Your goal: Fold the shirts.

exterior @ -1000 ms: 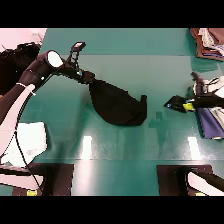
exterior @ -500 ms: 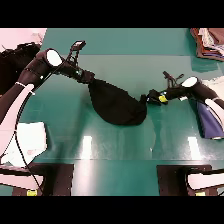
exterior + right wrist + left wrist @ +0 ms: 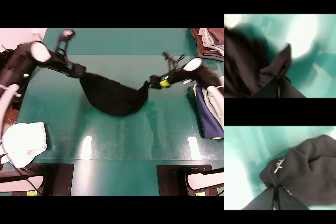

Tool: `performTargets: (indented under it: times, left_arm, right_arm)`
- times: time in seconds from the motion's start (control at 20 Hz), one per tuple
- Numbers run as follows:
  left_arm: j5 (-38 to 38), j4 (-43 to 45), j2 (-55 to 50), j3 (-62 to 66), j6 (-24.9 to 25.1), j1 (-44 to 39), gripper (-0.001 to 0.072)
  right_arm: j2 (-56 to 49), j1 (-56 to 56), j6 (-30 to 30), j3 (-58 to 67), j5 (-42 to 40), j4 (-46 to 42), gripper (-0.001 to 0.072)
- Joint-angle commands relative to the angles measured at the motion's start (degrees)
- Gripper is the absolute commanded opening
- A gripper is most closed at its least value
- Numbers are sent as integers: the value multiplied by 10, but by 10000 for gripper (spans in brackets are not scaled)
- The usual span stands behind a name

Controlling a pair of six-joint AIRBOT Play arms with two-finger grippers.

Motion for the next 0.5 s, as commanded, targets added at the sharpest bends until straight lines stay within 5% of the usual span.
performTargets:
  times: [0.0,0.45]
  left_arm:
    - [-6,39,101,17,-30,23,25]
    - [42,19,367,21,-37,25,25]
  right_arm:
    - [94,-39,1,71,52,-29,13]
    - [353,-99,1,159,68,-31,13]
